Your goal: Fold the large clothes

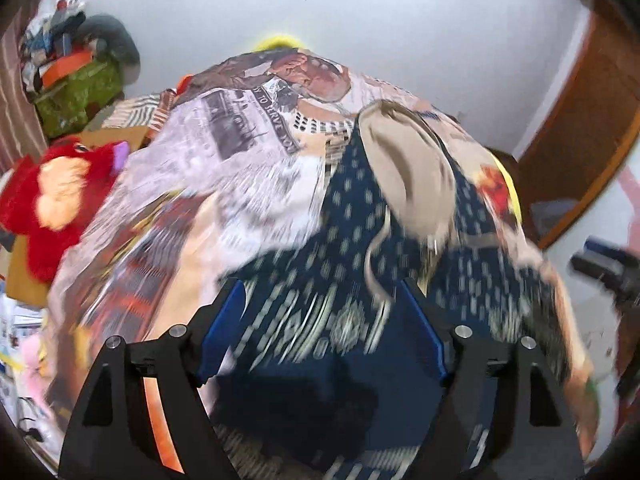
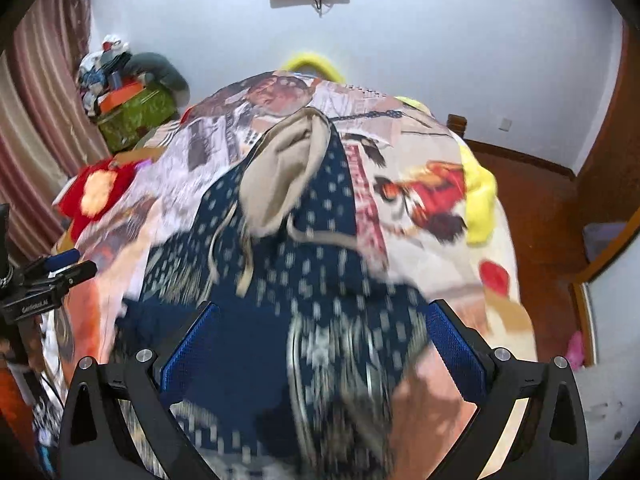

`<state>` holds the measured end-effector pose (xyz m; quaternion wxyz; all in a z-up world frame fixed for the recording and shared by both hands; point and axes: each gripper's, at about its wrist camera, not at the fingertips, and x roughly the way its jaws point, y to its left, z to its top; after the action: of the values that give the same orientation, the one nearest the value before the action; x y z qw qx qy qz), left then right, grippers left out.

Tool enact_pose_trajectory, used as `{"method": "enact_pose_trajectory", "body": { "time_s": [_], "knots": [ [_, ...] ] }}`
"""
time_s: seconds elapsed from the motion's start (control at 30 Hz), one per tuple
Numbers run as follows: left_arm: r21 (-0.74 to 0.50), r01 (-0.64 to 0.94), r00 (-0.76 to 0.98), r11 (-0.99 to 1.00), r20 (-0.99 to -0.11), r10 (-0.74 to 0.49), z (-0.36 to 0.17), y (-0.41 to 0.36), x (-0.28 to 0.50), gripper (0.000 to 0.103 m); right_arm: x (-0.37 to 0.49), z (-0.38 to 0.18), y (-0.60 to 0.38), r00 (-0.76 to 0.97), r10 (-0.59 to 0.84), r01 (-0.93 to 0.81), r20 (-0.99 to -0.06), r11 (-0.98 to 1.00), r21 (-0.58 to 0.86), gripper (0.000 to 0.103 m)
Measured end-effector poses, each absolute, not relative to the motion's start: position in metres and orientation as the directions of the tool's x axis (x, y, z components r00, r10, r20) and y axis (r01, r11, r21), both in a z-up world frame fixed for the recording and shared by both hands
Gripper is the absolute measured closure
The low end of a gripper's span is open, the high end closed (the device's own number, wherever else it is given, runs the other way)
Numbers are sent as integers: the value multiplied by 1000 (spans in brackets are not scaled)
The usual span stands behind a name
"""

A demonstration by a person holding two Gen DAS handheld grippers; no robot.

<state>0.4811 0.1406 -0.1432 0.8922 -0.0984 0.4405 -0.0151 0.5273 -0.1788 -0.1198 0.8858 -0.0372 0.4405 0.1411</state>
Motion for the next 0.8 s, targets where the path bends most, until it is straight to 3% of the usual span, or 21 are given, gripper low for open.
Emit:
{"method": "enact_pose_trajectory", "body": {
  "time_s": [0.2, 0.43, 0.5, 0.63, 0.73, 0.8],
  "knots": [
    [-238, -71, 540, 969, -826, -163, -170, 128, 584, 26, 639, -161, -161, 501, 186, -250, -845, 966, 64, 1],
    [-323, -131, 466, 937, -854, -229, -222, 115, 664, 26, 752, -215, -167, 410, 346, -95, -844, 936, 338, 1],
    [-319, -171, 455, 932, -865, -213, -237, 116, 678, 26, 769, -228, -168, 395, 374, -53, -839, 921, 386, 10],
    [-297, -196, 516, 935, -842, -159, -244, 117, 683, 26, 779, -239, -163, 437, 389, -56, -811, 912, 407, 17],
    [-312, -182, 547, 933, -820, -168, -244, 109, 679, 51, 778, -240, -151, 462, 384, -112, -799, 919, 378, 40],
    [-275, -139, 549, 951, -821, -157, -239, 95, 678, 76, 774, -237, -141, 471, 402, -158, -785, 914, 373, 69]
  ]
}}
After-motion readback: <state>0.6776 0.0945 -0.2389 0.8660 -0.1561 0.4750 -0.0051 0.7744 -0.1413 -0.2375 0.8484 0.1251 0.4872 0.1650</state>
